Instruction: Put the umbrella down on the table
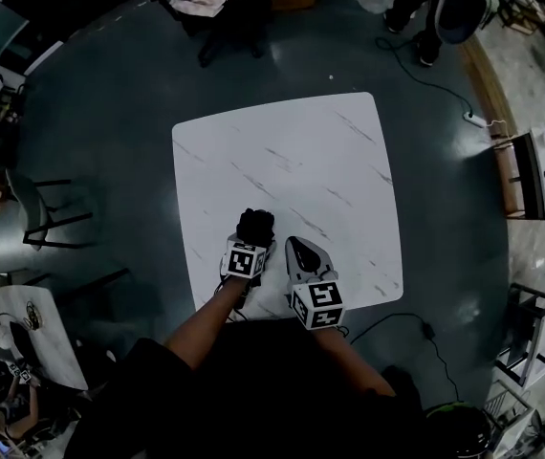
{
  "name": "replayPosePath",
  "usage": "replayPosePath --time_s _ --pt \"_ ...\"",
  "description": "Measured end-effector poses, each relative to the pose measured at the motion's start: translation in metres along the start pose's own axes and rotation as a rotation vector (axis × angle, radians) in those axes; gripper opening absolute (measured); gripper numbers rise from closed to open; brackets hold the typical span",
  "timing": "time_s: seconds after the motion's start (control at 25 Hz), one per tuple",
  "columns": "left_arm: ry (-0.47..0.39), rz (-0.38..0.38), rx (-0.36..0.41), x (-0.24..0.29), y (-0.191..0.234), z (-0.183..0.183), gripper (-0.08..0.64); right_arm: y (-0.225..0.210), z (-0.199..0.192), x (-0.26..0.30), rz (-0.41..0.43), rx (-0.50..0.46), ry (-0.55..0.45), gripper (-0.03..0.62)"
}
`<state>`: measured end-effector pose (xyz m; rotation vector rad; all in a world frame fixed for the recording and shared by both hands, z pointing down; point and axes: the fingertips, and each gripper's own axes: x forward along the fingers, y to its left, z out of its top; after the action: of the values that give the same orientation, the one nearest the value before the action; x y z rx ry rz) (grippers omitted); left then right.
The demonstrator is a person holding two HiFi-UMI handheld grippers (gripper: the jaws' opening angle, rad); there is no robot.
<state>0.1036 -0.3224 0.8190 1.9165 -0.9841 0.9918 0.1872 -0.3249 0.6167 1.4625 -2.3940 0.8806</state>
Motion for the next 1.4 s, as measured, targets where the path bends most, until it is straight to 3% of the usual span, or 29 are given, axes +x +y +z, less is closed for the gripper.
replayPosePath --time_s 0.36,0.84,1.08,1.4 --pt "0.063 0.033 0.005 0.019 0.009 -0.013 0.377 -0.001 -0.008 -0.001 0.038 0.036 0.026 0.018" --pt "0.055 -0.028 0.009 0.025 0.009 -0.012 0.379 0.002 0.000 -0.015 0.007 0.017 -0.026 0.018" --pt "-0.001 -0.103 -0.027 0.014 0.006 -0.011 0.385 0.007 -0.011 -0.026 -0.091 -0.029 -0.012 0.018" --pt "-0.143 -0.177 -0.003 -0.040 -0.003 0.009 0.385 0.037 -0.028 -0.046 -0.110 -0.028 -0.024 0.018"
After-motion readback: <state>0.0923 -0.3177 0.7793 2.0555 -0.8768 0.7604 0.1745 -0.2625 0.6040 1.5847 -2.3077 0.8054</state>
